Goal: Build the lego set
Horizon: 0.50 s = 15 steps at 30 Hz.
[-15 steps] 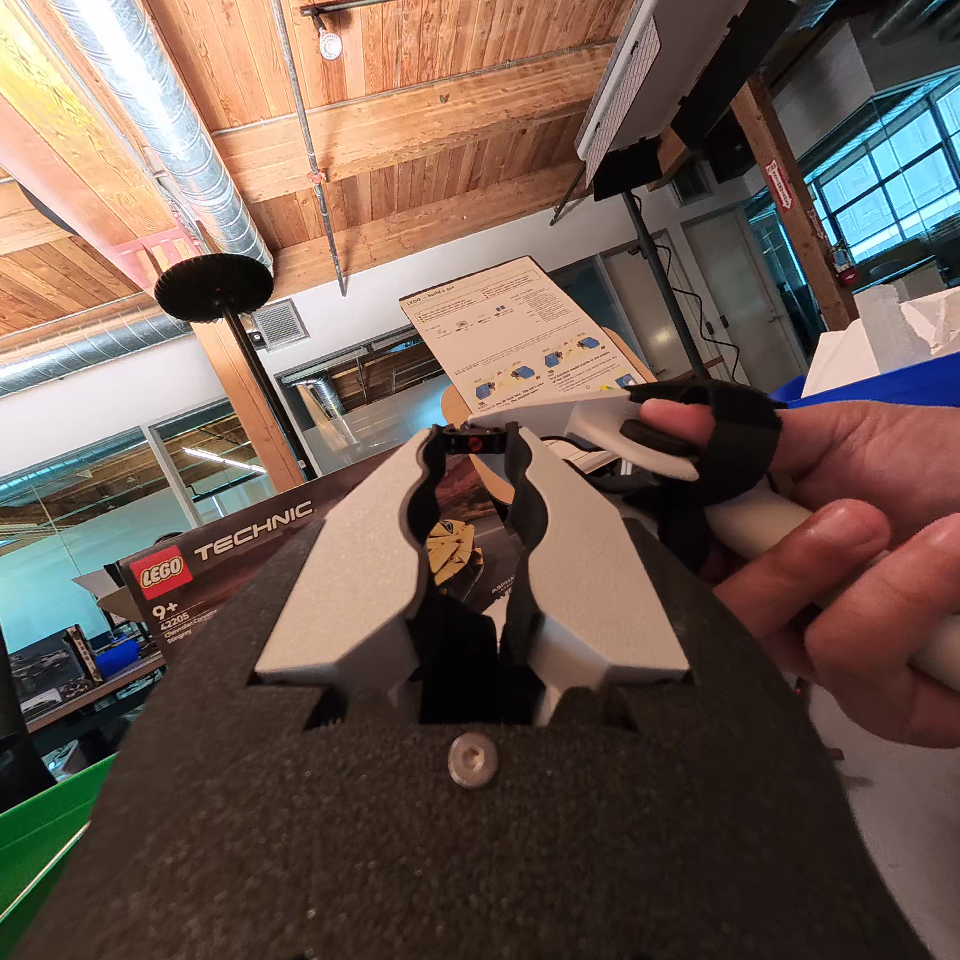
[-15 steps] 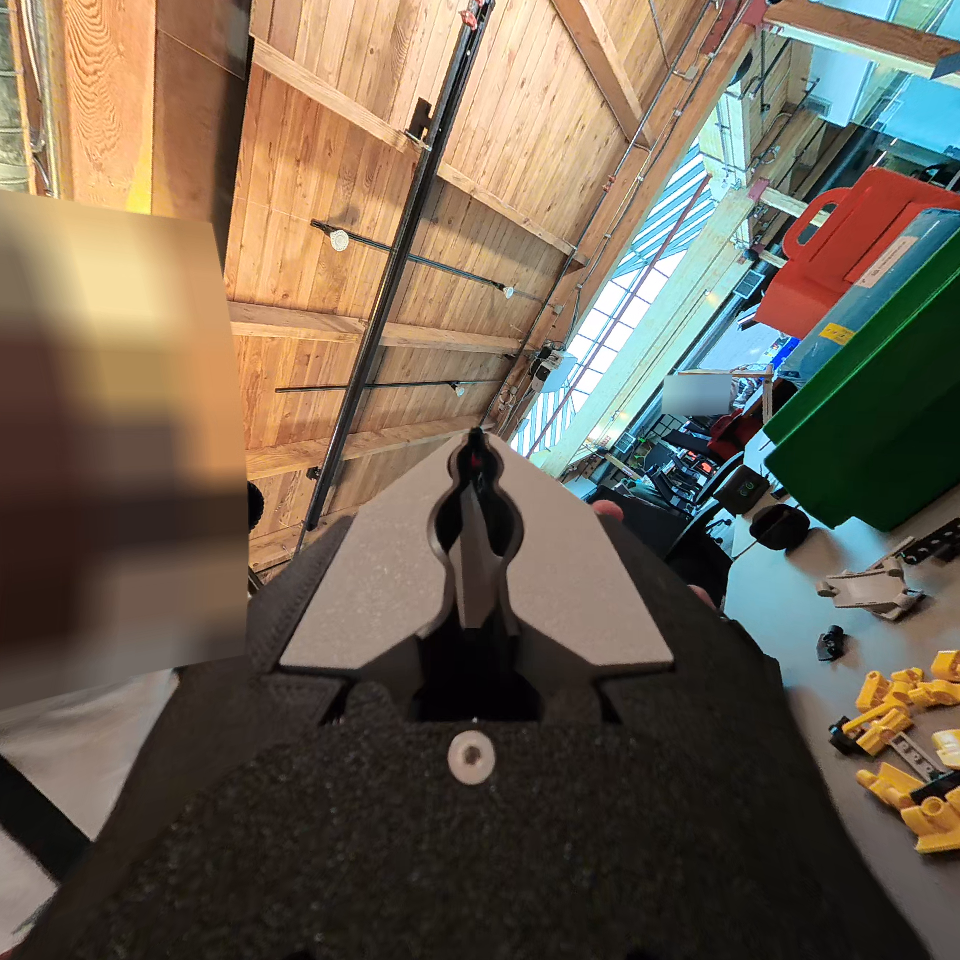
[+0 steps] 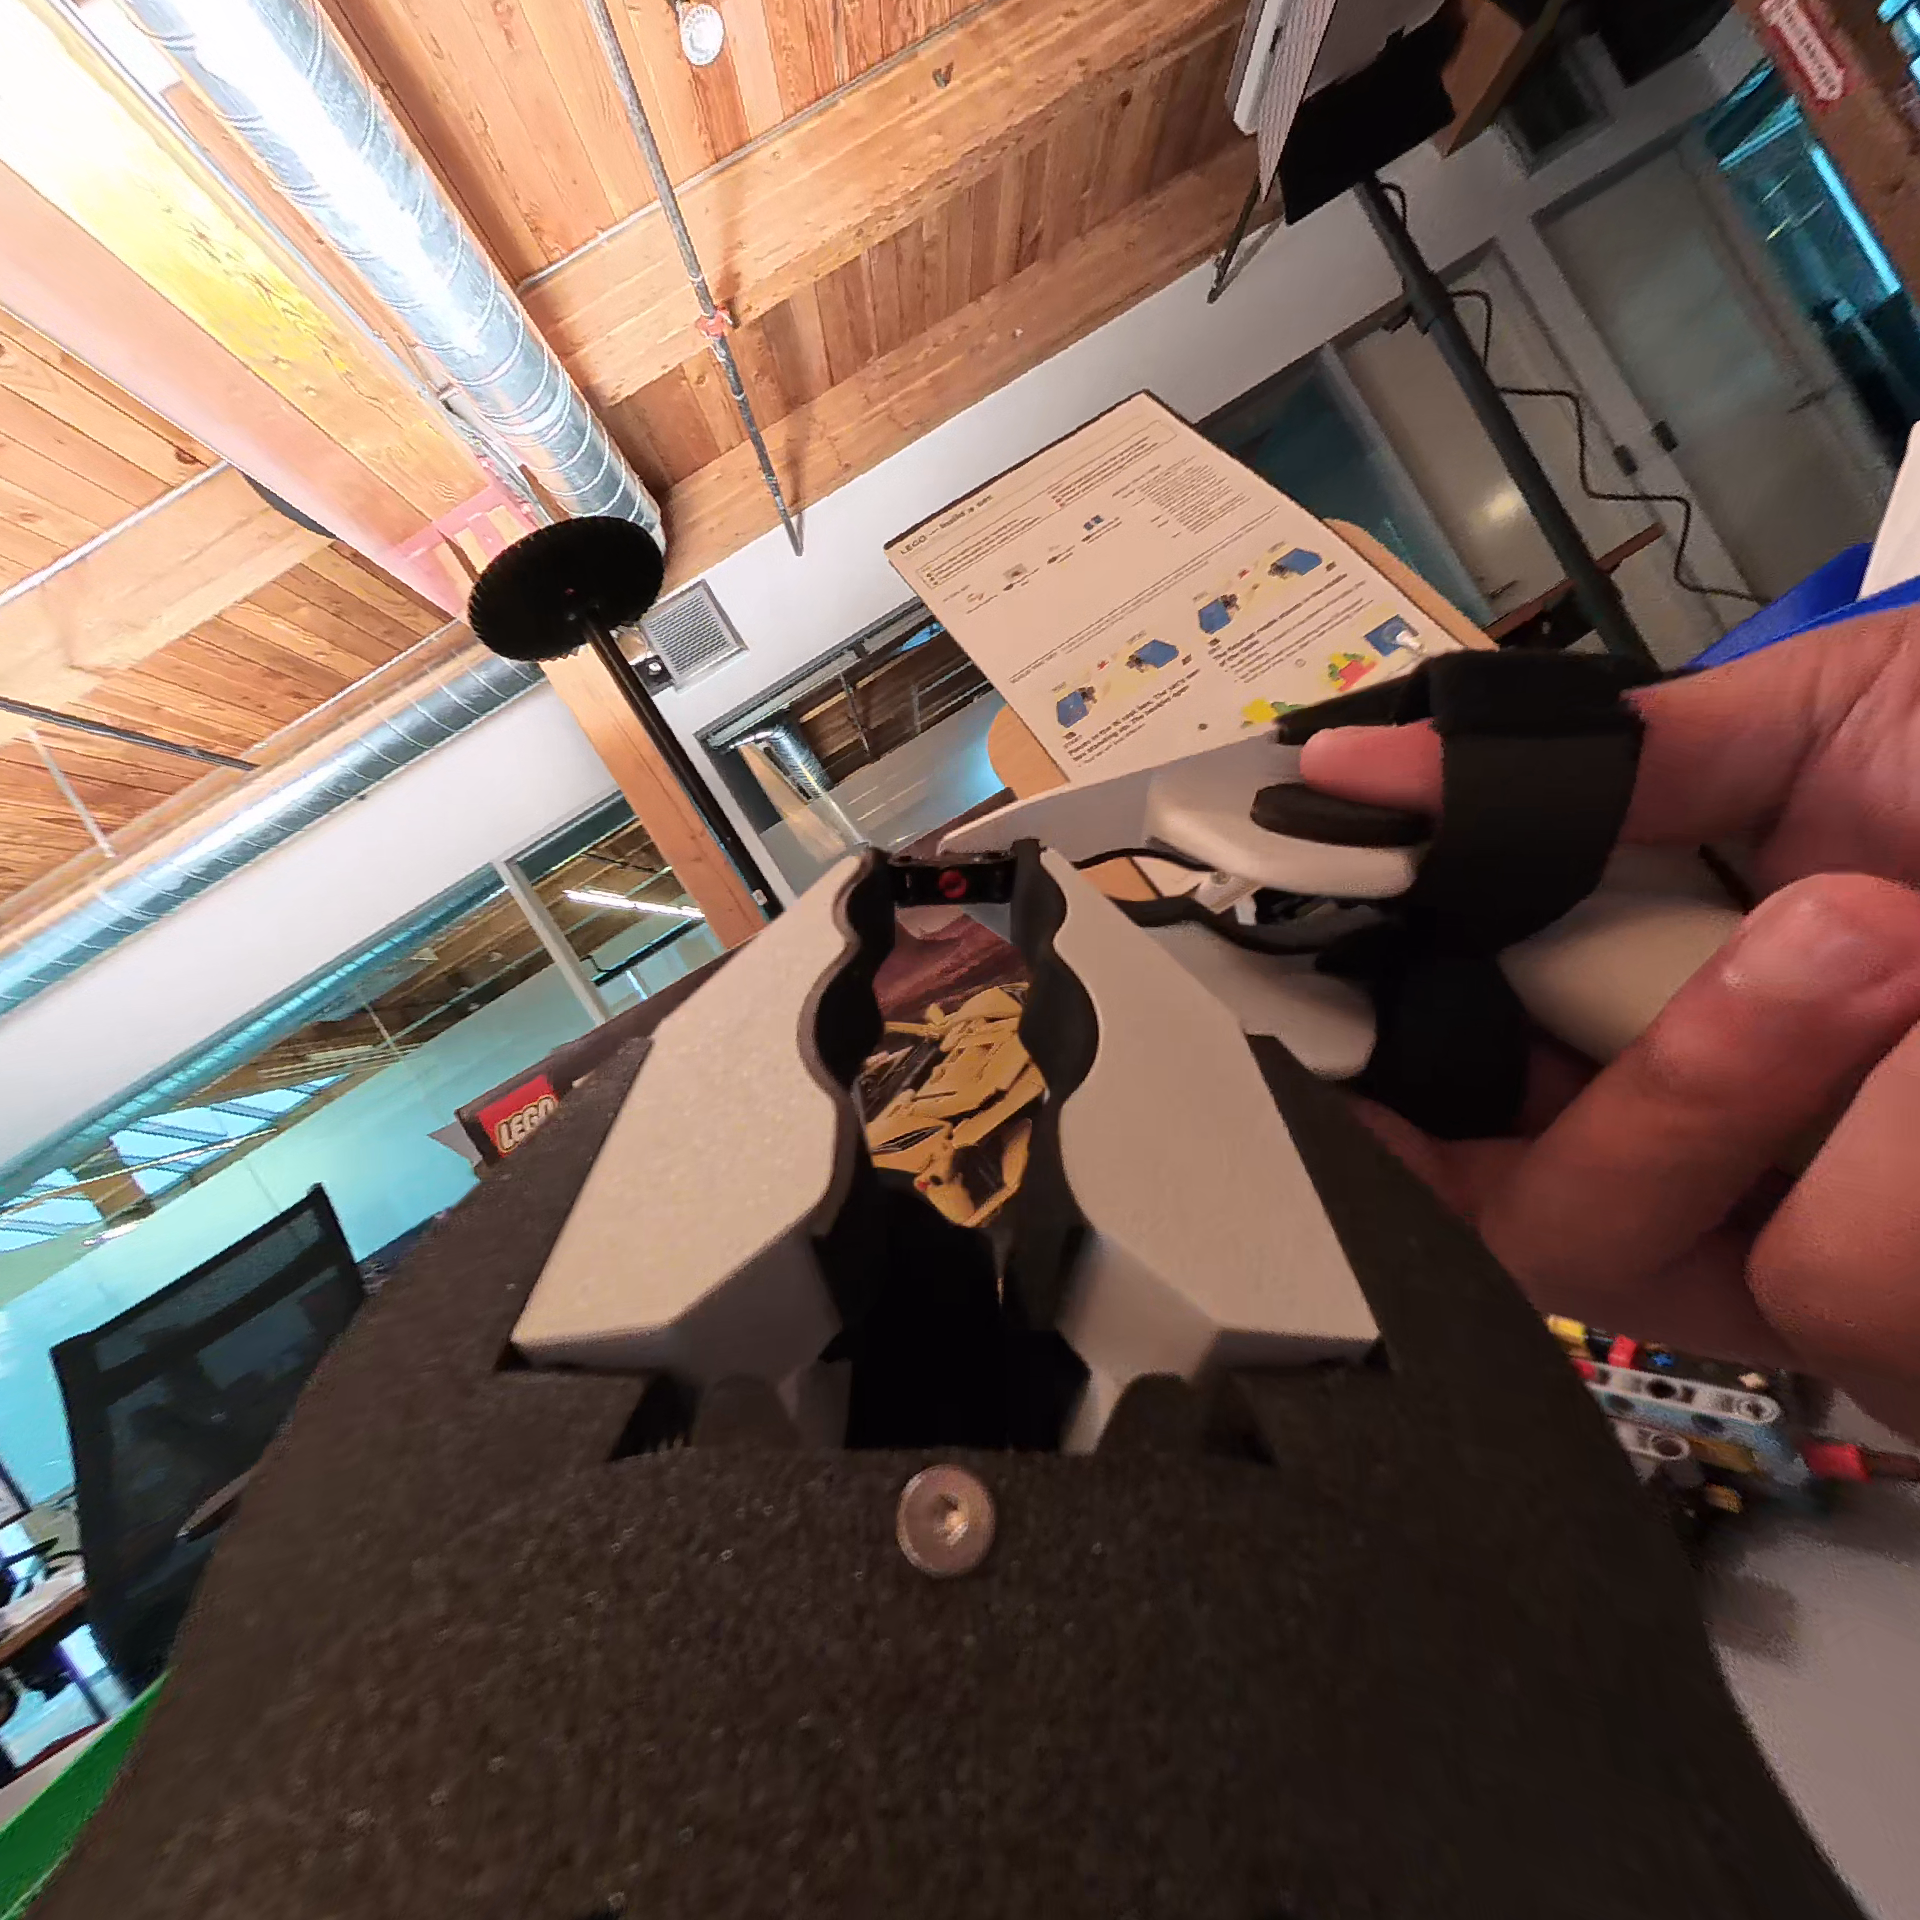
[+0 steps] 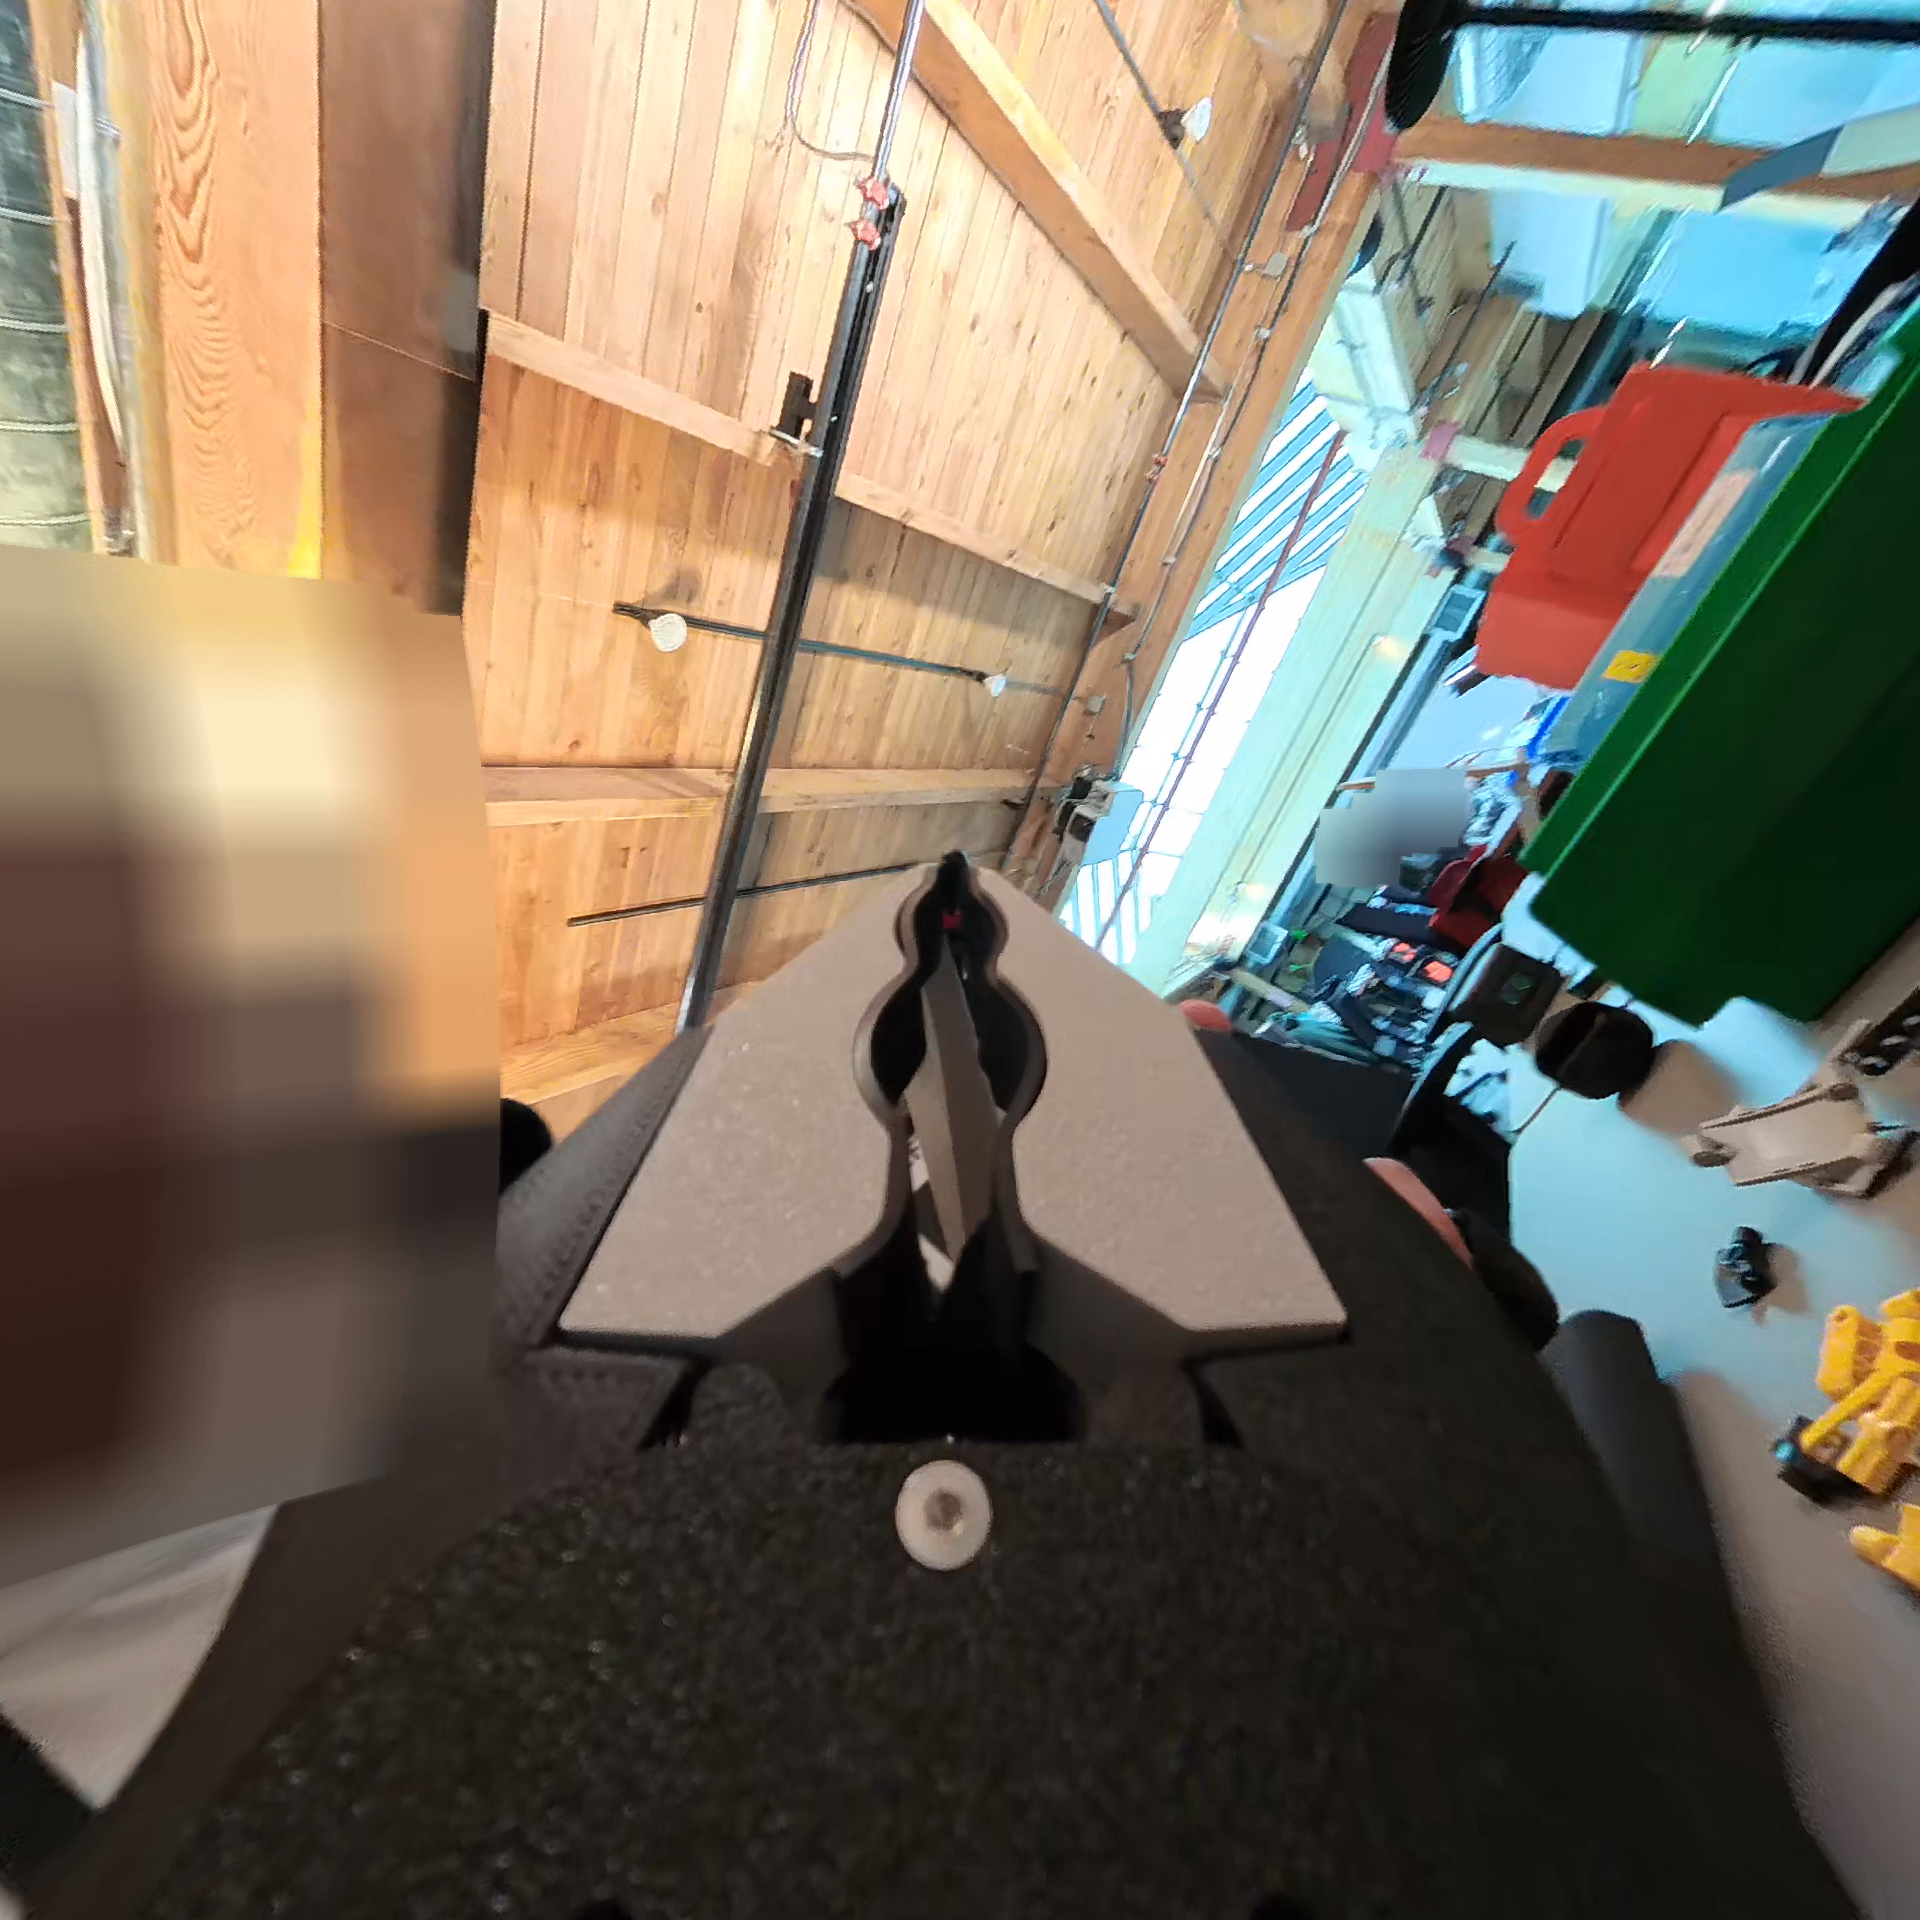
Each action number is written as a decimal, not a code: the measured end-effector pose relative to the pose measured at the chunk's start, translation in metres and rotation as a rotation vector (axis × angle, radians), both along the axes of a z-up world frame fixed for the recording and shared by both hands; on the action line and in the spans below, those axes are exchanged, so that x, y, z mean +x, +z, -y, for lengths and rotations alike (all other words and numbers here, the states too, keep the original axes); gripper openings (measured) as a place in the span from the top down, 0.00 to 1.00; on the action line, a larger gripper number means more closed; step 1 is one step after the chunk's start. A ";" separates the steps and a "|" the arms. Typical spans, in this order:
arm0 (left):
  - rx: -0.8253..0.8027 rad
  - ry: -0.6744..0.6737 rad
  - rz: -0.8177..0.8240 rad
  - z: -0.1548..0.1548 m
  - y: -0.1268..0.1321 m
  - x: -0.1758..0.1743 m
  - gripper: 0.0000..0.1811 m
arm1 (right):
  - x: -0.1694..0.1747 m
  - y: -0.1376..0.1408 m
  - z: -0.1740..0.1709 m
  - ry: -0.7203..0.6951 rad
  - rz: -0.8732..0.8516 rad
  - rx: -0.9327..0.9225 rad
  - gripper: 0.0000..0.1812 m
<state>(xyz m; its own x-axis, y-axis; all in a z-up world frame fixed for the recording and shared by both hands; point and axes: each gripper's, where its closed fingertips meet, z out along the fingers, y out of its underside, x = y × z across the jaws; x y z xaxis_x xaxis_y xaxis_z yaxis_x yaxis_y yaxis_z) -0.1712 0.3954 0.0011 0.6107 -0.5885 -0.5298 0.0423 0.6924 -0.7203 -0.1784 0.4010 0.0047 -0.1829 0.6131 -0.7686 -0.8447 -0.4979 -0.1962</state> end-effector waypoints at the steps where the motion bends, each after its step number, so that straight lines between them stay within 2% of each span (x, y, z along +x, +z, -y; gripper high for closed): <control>1: 0.008 0.010 0.001 0.000 0.001 -0.001 0.88 | 0.000 0.000 0.000 -0.024 0.015 -0.005 0.99; 4: 0.020 0.028 -0.012 0.000 -0.001 0.000 0.88 | 0.001 -0.002 -0.001 -0.089 0.108 -0.007 1.00; 7: 0.017 0.041 -0.040 -0.003 -0.004 0.003 0.88 | 0.004 -0.008 -0.003 -0.056 0.218 -0.034 0.99; 15: 0.311 0.220 -0.225 -0.002 -0.015 0.012 0.89 | 0.013 -0.008 0.000 -0.148 0.456 -0.092 1.00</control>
